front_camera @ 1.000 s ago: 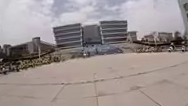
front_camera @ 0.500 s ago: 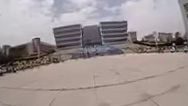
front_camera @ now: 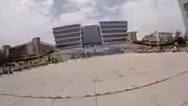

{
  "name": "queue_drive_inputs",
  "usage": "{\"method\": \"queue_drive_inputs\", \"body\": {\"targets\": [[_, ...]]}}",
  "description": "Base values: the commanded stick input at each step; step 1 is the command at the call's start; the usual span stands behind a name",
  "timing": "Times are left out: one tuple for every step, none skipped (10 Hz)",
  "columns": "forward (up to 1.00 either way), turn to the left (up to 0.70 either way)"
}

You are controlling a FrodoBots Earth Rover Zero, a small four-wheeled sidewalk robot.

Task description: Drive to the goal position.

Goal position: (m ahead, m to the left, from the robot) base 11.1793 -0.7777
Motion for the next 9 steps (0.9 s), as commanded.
{"method": "queue_drive_inputs", "body": {"targets": [[0.70, 0.00], [0.70, 0.00], [0.70, 0.00], [0.70, 0.00], [0.70, 0.00], [0.70, 0.00], [0.70, 0.00], [0.70, 0.00], [0.70, 0.00]]}}
